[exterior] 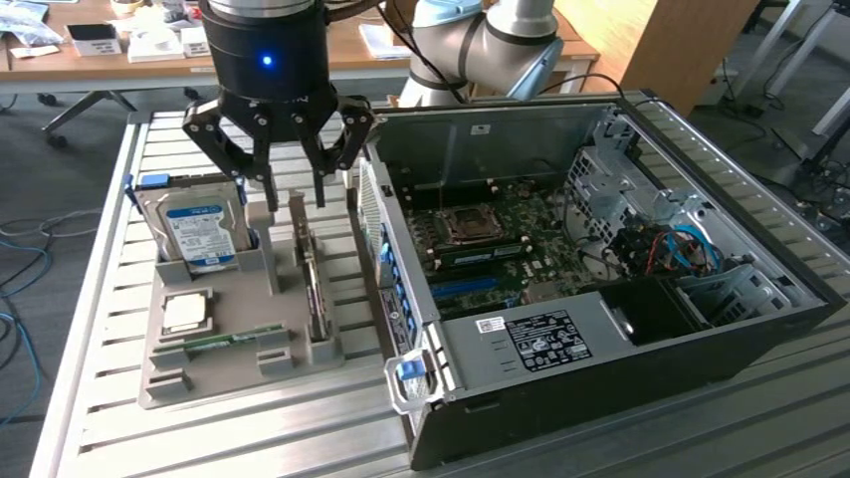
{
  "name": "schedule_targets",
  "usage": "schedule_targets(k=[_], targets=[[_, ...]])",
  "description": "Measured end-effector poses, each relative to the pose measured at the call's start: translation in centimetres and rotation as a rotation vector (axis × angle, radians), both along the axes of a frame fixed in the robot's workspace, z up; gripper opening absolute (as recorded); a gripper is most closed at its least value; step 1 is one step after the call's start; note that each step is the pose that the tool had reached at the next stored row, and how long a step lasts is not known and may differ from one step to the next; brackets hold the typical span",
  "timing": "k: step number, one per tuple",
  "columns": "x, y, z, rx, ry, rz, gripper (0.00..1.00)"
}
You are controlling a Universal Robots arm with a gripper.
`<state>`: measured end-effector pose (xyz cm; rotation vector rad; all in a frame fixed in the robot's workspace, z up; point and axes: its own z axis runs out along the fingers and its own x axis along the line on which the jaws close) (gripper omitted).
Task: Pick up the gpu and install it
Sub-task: 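Pick up the gpu and move the gpu toward the slot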
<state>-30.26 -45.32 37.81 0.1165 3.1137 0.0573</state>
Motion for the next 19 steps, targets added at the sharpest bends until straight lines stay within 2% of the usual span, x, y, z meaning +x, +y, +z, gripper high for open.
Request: schedule_targets(k=[13, 19], targets=[[0.0, 0.0, -0.28, 0.0001, -0.0001, 0.0, 0.47], [0.0, 0.0, -0.77, 0.0002, -0.0002, 0.0, 0.47]])
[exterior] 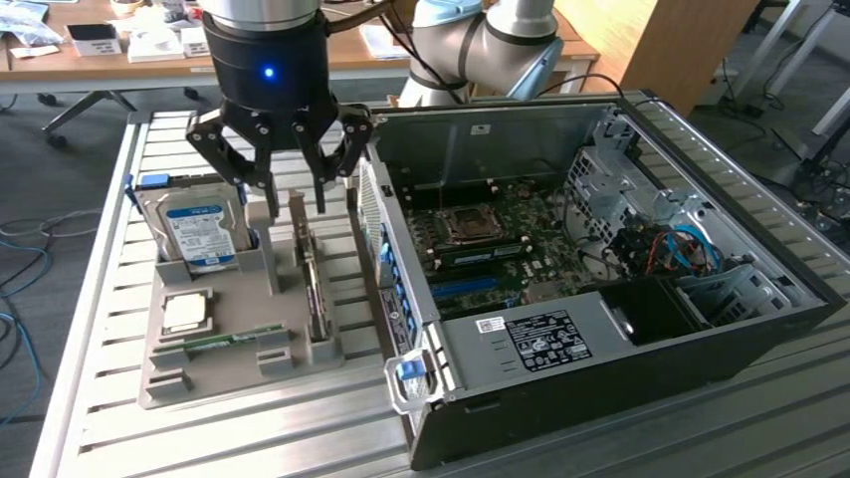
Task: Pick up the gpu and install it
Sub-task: 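Pick up the gpu and move the gpu toward the slot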
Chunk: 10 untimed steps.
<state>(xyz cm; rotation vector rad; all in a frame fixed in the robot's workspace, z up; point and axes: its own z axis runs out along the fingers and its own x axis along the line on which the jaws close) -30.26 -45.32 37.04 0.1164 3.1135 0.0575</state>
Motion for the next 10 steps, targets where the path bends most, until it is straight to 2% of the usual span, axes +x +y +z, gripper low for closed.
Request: schedule_targets(k=[10], targets=[[0.0, 0.0, -1.35, -0.0002, 0.0001, 0.0, 0.47]])
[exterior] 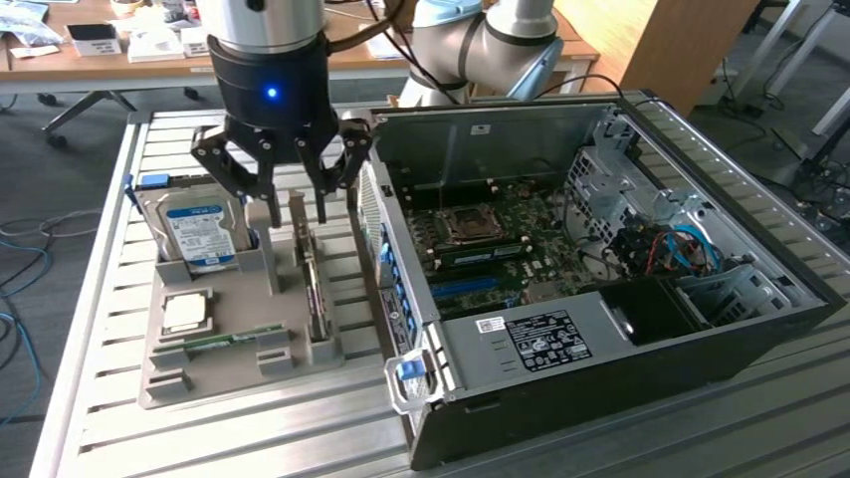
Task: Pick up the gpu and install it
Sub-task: 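Pick up the gpu and move the gpu toward the slot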
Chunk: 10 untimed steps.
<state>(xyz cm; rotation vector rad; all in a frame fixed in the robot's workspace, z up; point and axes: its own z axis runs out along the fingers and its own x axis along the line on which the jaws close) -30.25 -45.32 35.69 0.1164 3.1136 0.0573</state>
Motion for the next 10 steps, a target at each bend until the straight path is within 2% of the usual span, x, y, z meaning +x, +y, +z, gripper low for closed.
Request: schedule_targets(k=[10], targets=[[0.0, 0.0, -0.39, -0.0001, 0.0002, 0.0, 0.47]])
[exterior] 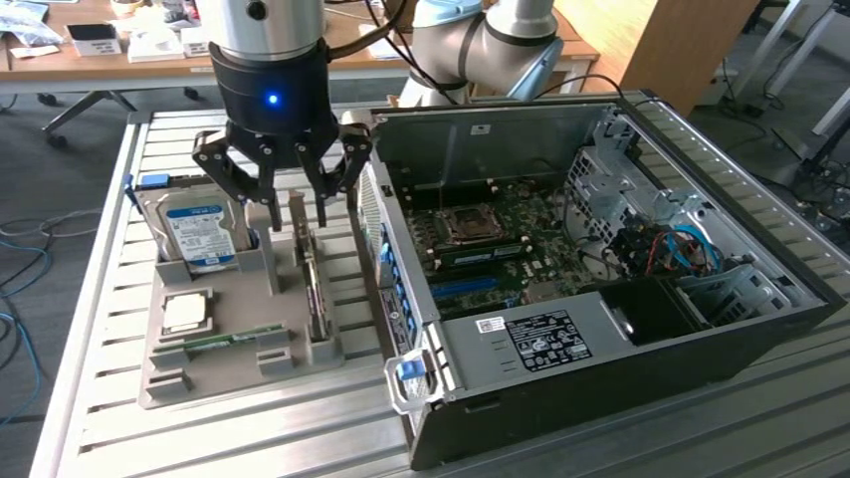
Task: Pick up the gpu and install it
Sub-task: 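Pick up the gpu and move the gpu toward the slot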
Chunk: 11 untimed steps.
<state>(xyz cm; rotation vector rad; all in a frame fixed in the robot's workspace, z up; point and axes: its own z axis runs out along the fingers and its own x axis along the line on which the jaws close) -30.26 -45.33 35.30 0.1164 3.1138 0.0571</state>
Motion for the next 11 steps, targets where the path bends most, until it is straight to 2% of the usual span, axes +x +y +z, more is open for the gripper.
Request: schedule_targets(k=[11], targets=[[0.0, 0.0, -0.61, 0.0001, -0.0002, 0.0, 0.47]])
